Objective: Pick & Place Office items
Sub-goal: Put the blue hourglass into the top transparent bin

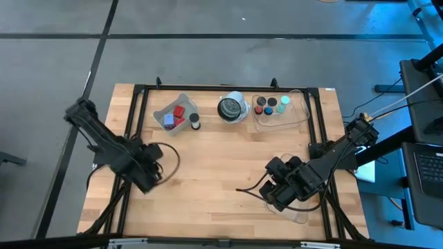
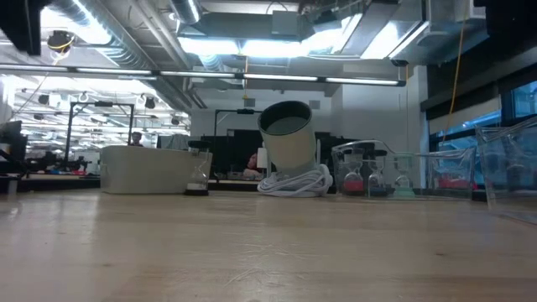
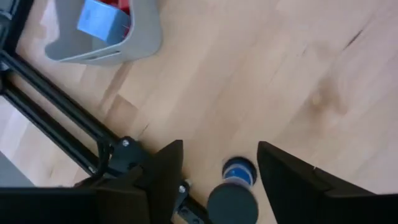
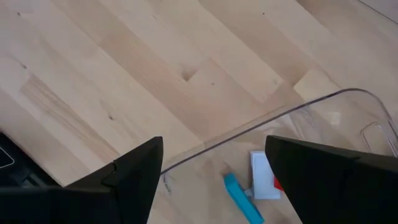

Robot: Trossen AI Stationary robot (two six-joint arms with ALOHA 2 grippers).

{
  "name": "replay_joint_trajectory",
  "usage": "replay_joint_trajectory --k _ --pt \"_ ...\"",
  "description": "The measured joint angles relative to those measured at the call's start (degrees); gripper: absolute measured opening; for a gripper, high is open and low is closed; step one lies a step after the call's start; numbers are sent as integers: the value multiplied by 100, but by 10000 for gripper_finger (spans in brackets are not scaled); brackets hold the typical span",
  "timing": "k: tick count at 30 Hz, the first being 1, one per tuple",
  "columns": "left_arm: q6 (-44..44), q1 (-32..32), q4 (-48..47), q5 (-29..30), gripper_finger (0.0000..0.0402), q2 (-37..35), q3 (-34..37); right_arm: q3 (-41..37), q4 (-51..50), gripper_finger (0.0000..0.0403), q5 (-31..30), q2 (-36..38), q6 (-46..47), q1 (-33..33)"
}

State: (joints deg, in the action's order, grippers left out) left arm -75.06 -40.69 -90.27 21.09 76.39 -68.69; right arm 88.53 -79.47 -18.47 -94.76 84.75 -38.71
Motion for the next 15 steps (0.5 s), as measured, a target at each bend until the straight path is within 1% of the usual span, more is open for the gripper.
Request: replay_joint_trajectory --k 2,4,6,8,10,15 --pt "-250 -108 66 68 191 -415 82 0 -1 286 -1 0 0 6" --pt "-774 -248 202 168 185 -790 171 -1 -1 286 -1 0 0 6" --pt "-1373 -392 425 290 182 -1044 335 0 11 286 -4 0 -1 6" --pt "-1607 -557 778 290 183 -1187 545 0 18 286 -7 0 -35 6" --pt "-1748 -672 989 -17 190 -1215 760 0 20 286 -42 0 -129 6" --pt "-1868 -760 1170 -1312 221 -971 1185 0 45 286 -150 0 -274 38"
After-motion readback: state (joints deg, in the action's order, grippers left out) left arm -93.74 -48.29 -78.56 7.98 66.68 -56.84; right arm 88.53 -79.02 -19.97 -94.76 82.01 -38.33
